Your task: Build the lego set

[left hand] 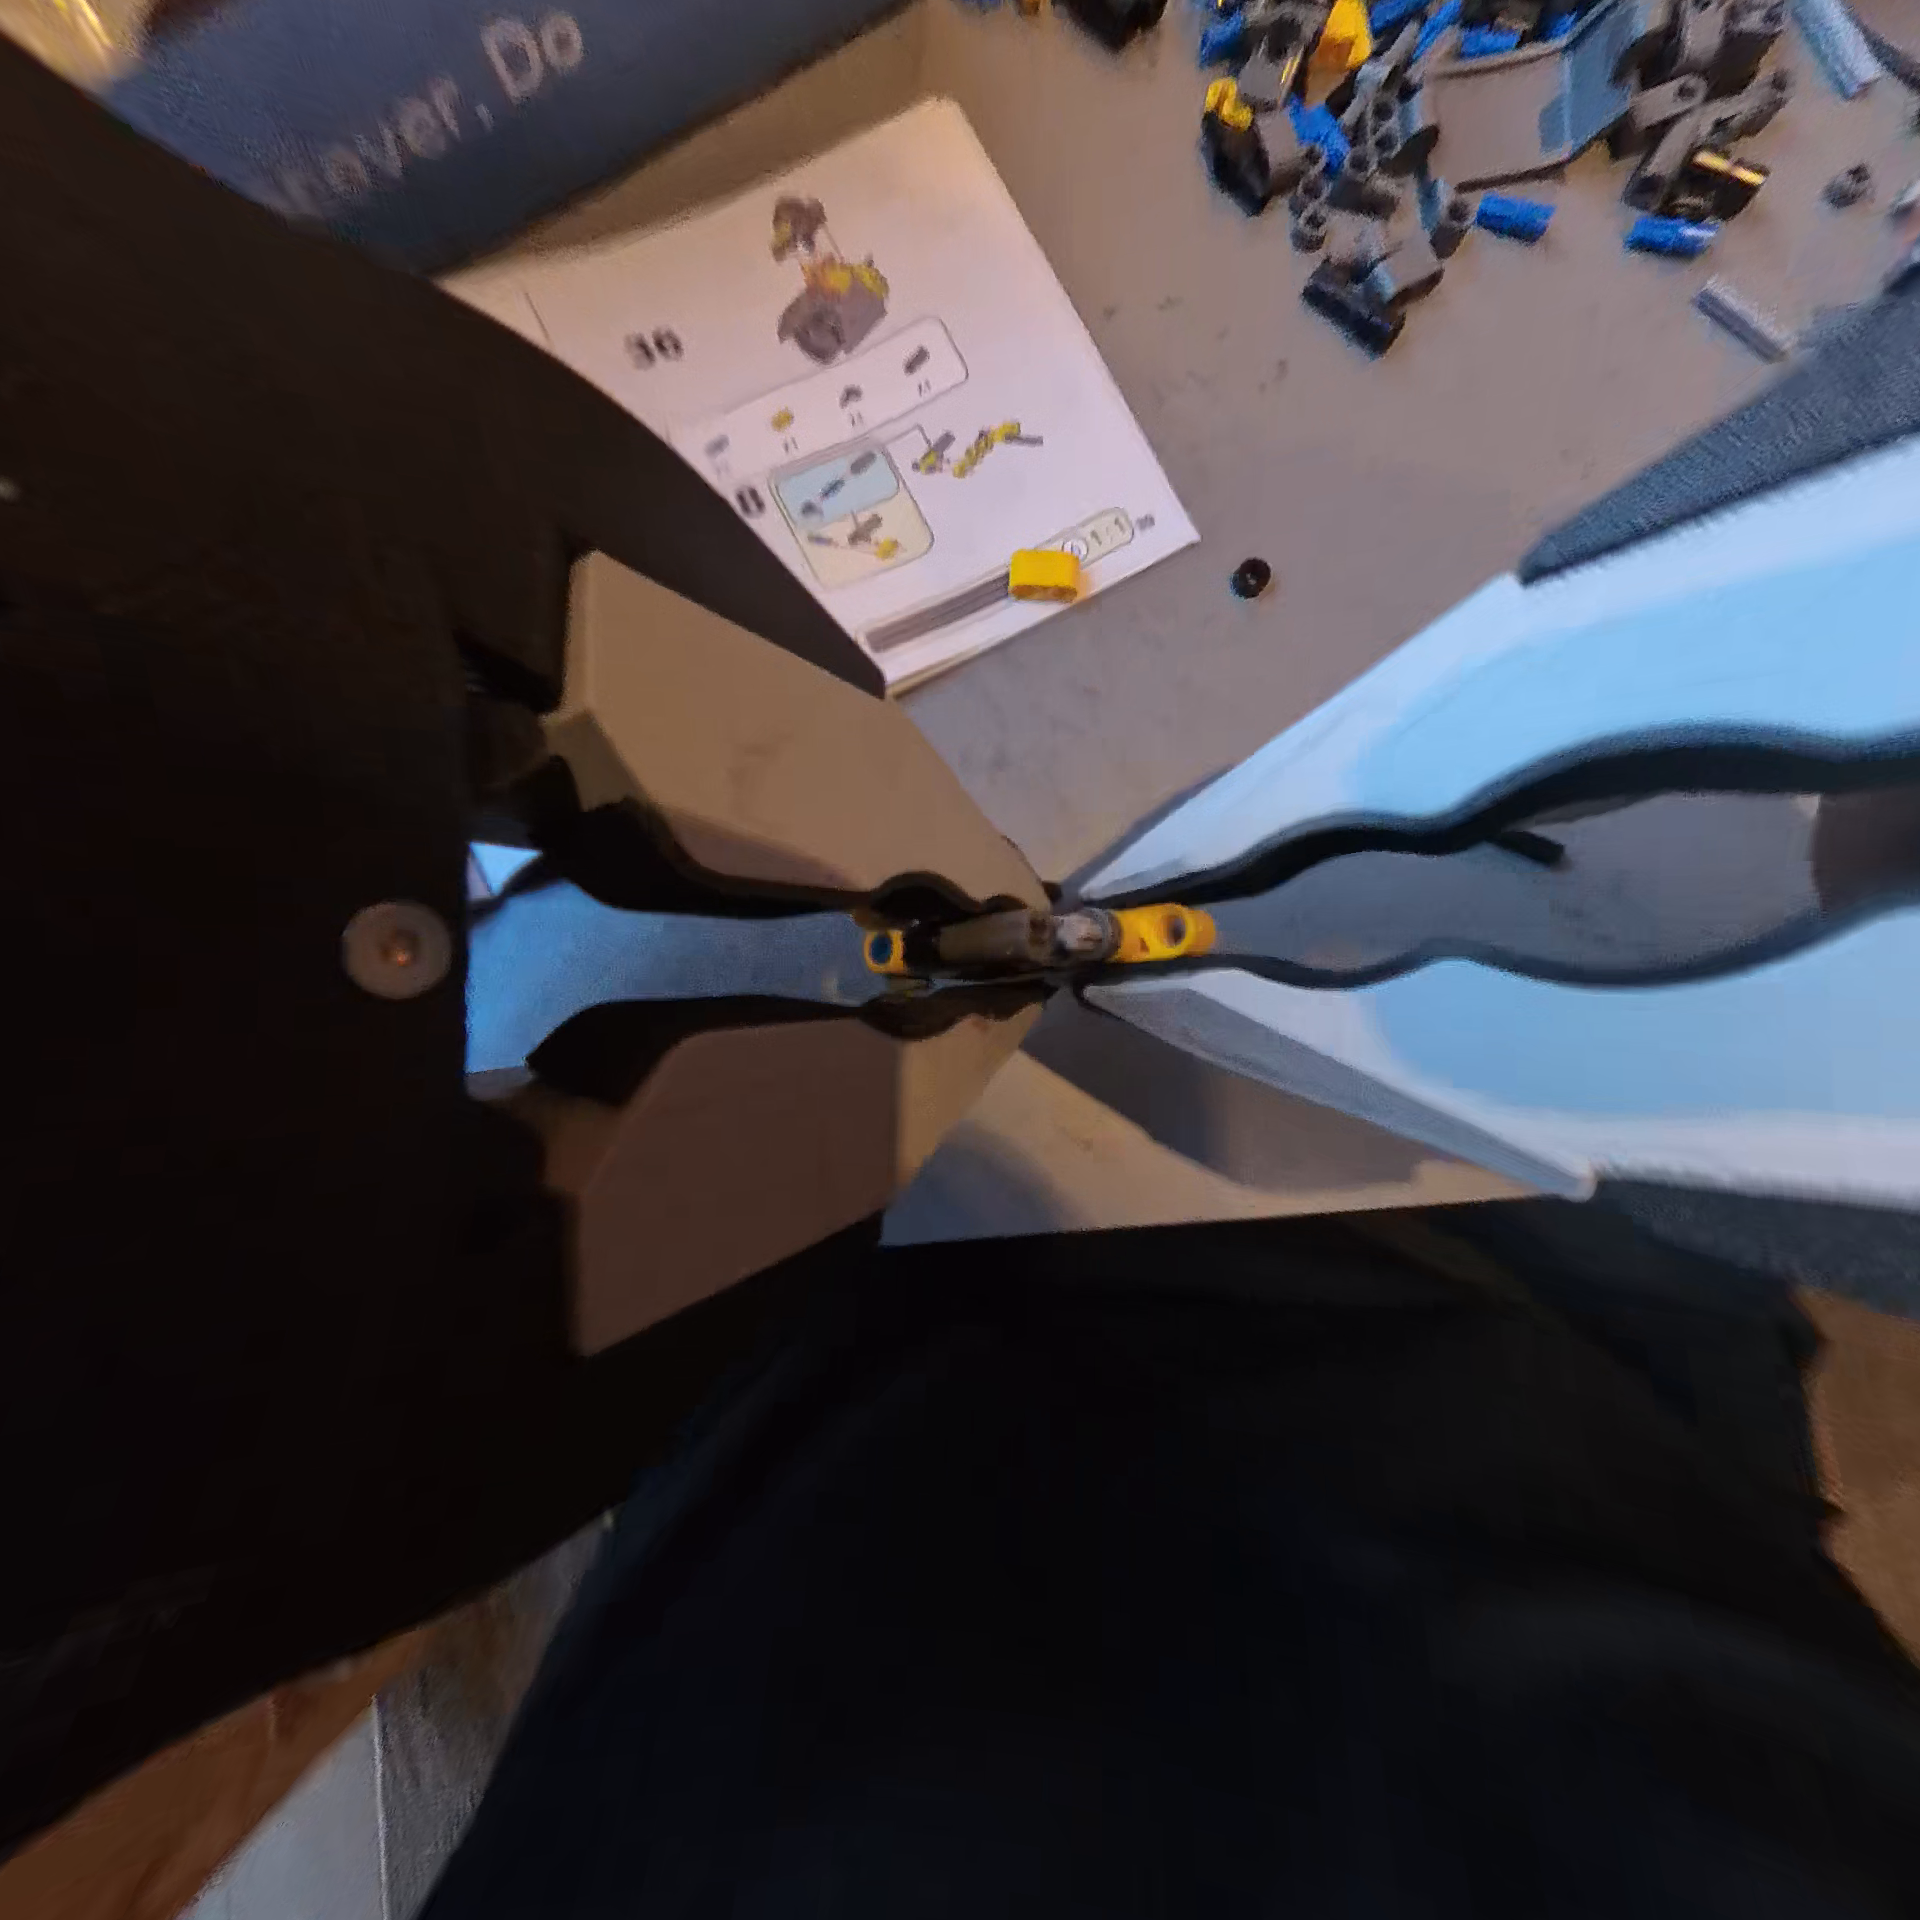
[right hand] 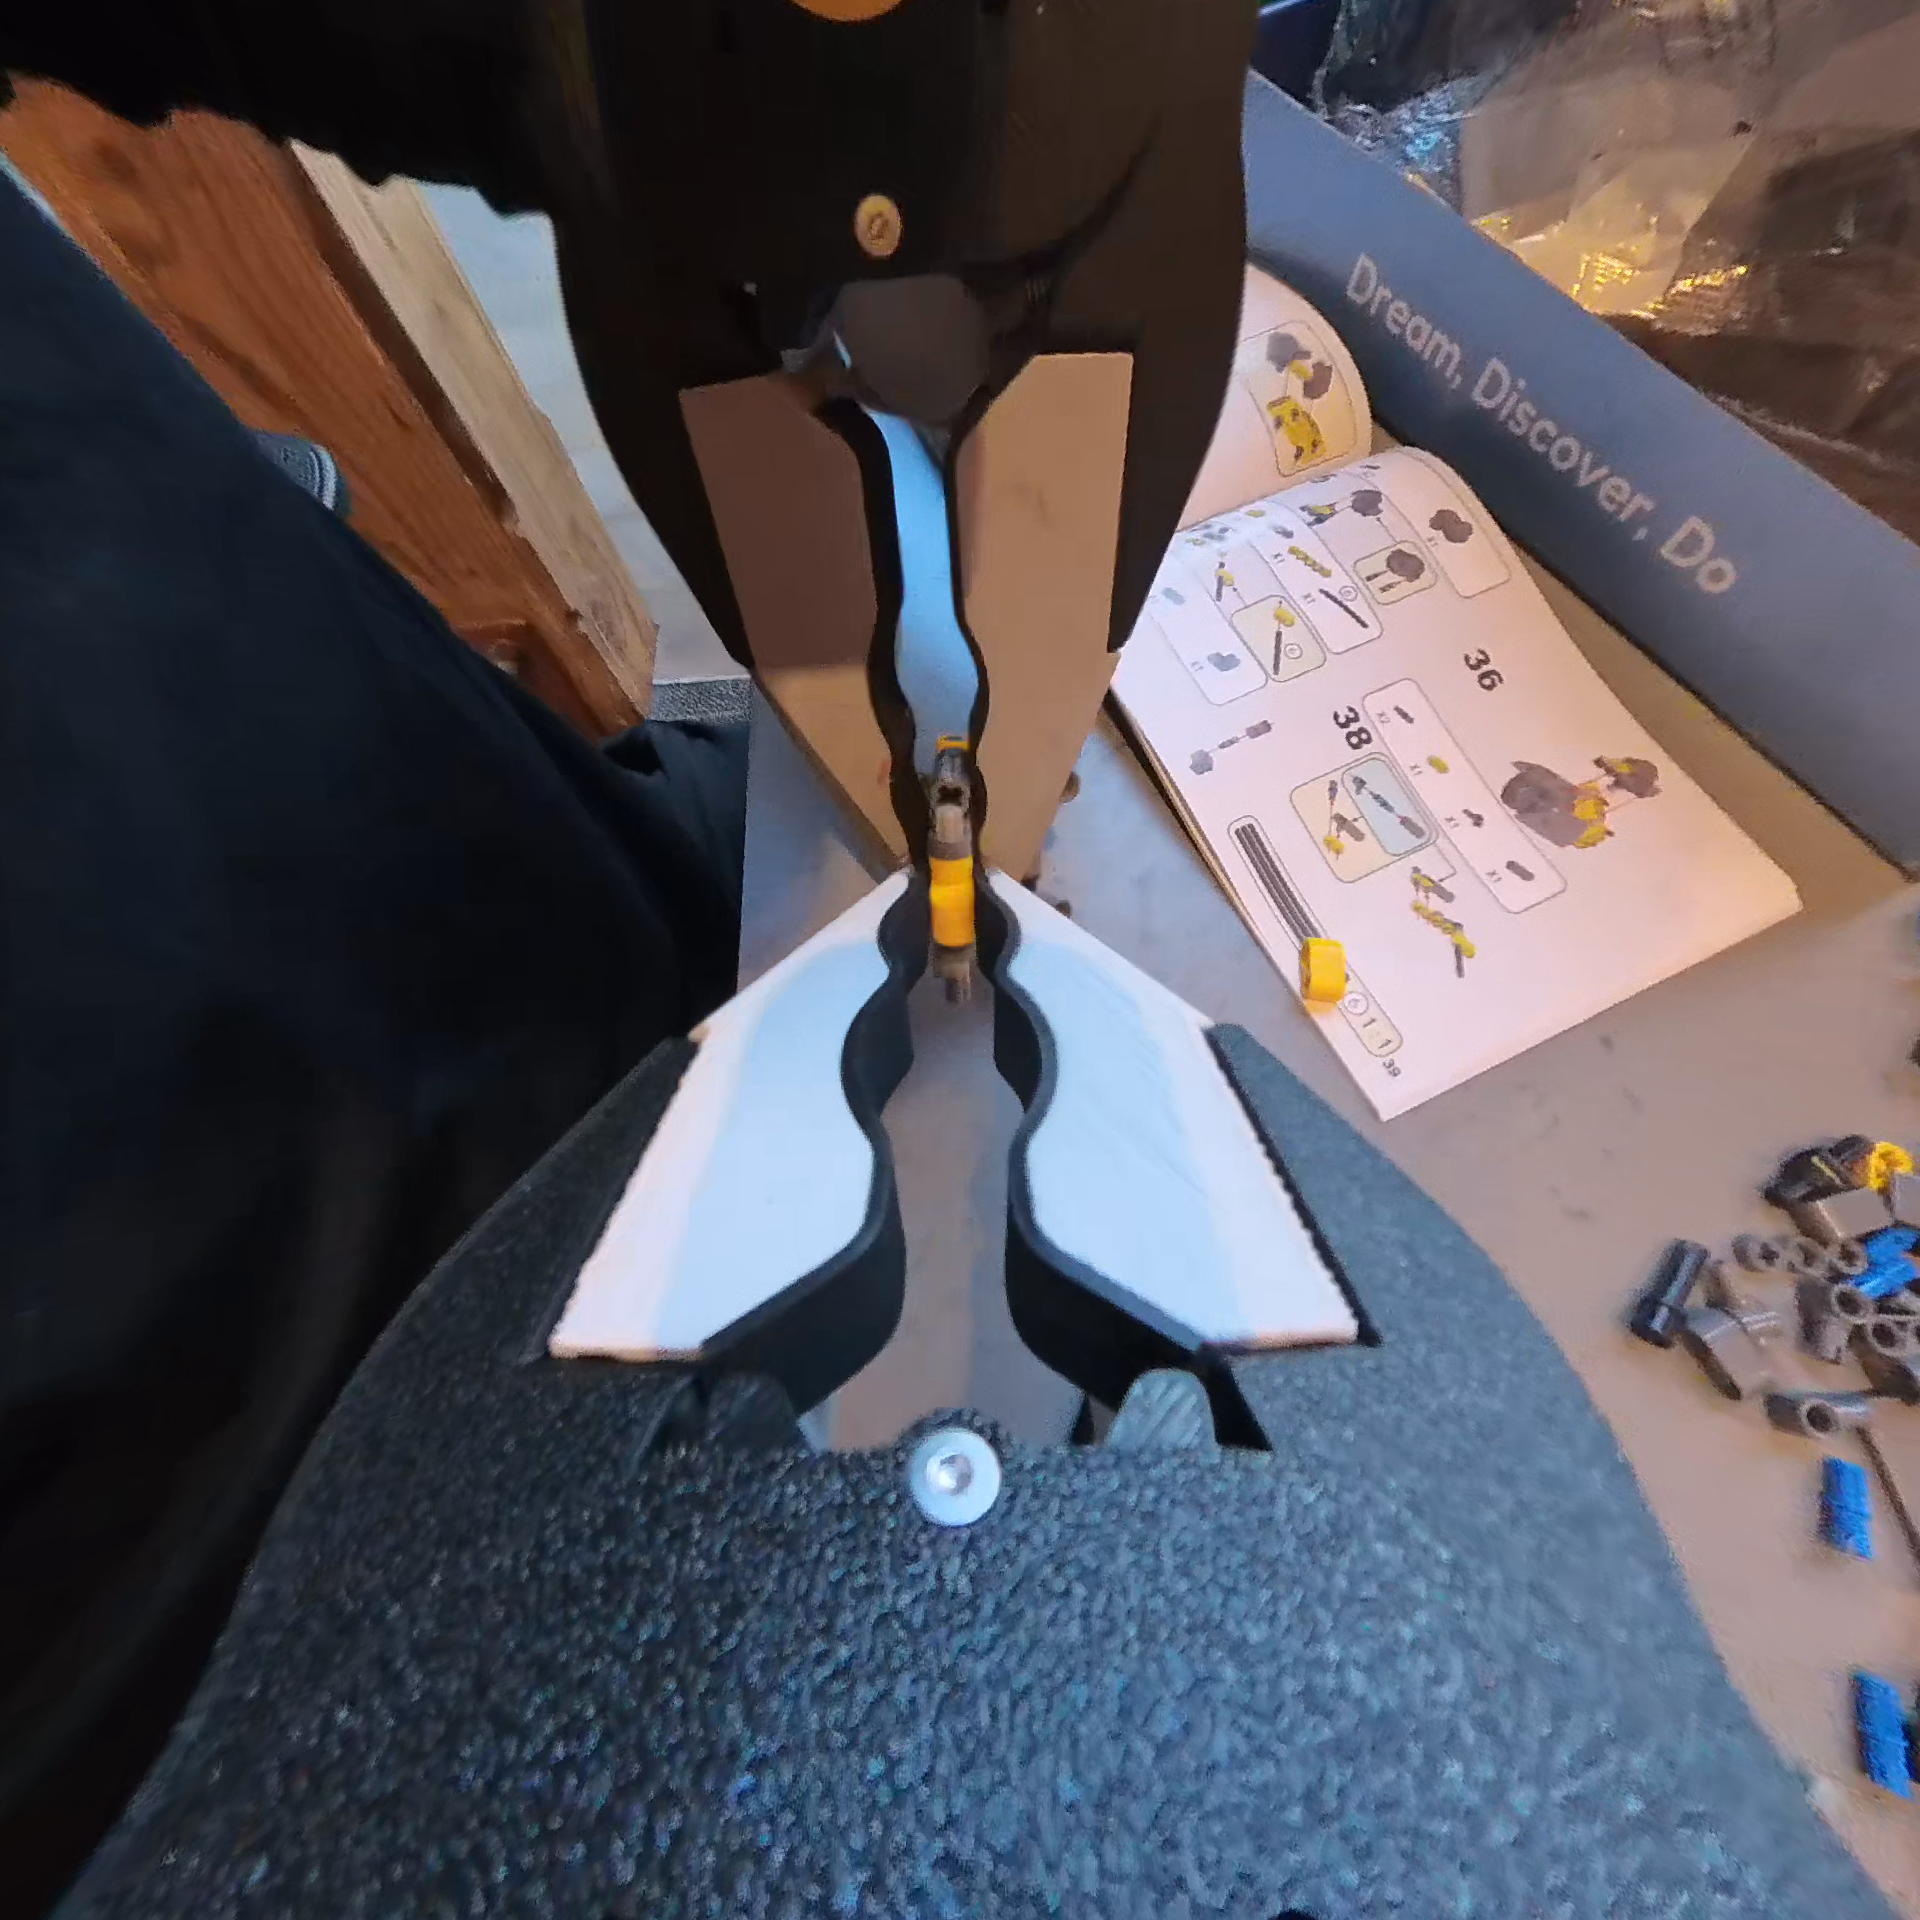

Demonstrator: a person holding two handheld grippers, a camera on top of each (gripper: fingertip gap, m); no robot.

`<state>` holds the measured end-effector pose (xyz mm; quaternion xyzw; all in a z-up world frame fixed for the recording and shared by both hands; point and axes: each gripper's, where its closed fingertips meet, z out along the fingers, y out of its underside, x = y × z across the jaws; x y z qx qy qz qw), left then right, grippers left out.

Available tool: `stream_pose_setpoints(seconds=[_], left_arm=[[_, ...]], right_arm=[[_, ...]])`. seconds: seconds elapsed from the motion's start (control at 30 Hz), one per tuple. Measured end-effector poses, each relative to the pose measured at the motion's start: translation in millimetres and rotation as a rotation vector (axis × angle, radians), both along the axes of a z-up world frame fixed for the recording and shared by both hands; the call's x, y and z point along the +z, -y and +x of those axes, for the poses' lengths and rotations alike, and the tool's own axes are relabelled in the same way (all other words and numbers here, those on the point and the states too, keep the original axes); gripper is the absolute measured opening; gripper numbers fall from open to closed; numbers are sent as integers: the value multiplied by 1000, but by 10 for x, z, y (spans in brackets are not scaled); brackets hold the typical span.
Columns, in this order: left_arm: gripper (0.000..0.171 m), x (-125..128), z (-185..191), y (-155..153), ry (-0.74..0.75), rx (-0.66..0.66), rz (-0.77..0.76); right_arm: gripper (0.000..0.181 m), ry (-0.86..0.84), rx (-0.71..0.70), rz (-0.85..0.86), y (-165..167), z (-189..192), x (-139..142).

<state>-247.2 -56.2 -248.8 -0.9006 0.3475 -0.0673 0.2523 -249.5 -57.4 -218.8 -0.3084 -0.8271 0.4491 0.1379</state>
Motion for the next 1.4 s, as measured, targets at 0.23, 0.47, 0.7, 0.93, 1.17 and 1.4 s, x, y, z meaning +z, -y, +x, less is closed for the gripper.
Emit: stream_pose_setpoints(seconds=[0.23, 0.47, 0.7, 0.93, 1.17, 1.4], left_arm=[[8, 136, 8, -84, 210, 34, -127], [7, 11, 9, -30, 317, 57, -328], [6, 222, 37, -257, 494, 192, -106], [6, 470, 42, -128, 1092, 331, 72], [6, 234, 13, -119, 943, 389, 83], [7, 224, -190, -153, 634, 479, 171]], right_arm=[[8, 15, -34, -103, -133, -32, 114], [10, 158, -111, -219, -156, -46, -114], [8, 91, -200, -309, -381, -100, 204], [0, 70, -241, -492, -440, 8, 252], [8, 58, -235, -447, -309, -110, 248], [8, -9, -338, -196, -383, -204, 186]])
